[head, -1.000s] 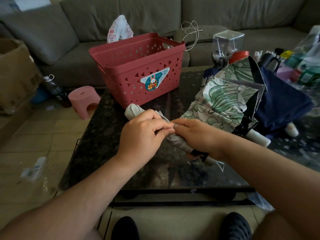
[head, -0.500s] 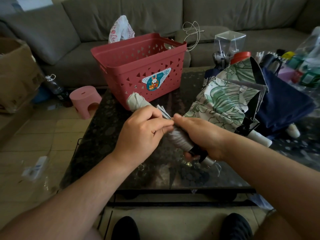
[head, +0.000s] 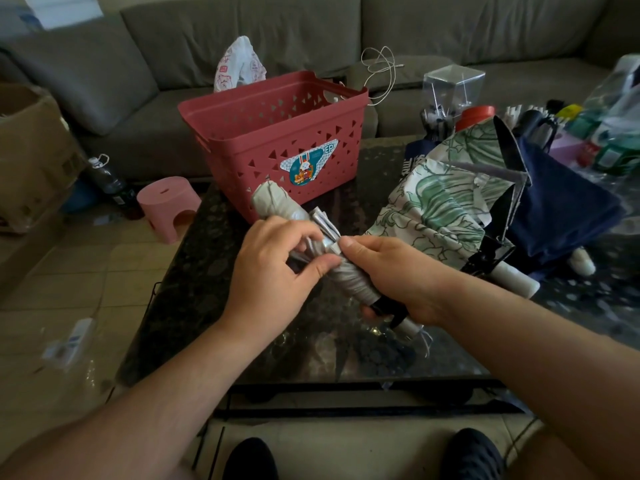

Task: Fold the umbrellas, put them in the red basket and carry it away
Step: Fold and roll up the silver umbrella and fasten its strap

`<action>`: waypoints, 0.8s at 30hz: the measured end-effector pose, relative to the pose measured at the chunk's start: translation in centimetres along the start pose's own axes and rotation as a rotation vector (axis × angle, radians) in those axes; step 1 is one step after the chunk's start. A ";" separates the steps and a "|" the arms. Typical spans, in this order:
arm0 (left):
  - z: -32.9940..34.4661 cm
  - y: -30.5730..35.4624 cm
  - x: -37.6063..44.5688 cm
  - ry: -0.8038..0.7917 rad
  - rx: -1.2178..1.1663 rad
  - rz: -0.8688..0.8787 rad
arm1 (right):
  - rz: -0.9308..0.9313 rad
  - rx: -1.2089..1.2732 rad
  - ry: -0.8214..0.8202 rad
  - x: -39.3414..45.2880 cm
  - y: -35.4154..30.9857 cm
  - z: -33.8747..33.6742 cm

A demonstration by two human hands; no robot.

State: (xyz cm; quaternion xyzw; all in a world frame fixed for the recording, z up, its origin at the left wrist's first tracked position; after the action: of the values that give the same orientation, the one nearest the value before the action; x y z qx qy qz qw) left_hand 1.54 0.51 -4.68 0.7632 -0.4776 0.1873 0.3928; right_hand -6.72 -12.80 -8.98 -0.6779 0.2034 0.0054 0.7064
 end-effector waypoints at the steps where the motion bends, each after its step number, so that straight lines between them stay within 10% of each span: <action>1: 0.1 0.2 0.0 -0.012 0.006 0.018 | -0.009 0.000 -0.005 0.0 0.0 0.1; 13: 0.3 1.2 -0.3 0.058 0.068 0.226 | -0.129 -0.002 0.132 0.7 0.1 -1.1; 17: 0.6 -1.7 -0.3 0.139 -0.164 -0.247 | -0.289 -0.128 0.285 0.8 -0.8 -2.1; 20: 3.6 -2.3 -0.2 -0.007 -0.929 -0.801 | -0.258 -0.107 0.297 0.9 -0.6 -1.4; 24: 3.9 -1.8 1.5 -0.011 -1.181 -0.884 | -0.175 -0.062 0.055 0.8 -0.2 1.6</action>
State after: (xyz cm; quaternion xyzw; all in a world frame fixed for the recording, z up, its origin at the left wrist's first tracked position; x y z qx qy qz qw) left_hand 3.49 -3.03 -6.88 0.5468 -0.1487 -0.2804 0.7748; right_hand -5.45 -11.49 -9.02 -0.7145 0.1624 -0.0690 0.6771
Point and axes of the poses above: each hand's wrist, its own x-axis towards the middle knuckle, its own z-axis out of the palm, y = z × x, the point moved 7 cm from there along x, towards the middle knuckle
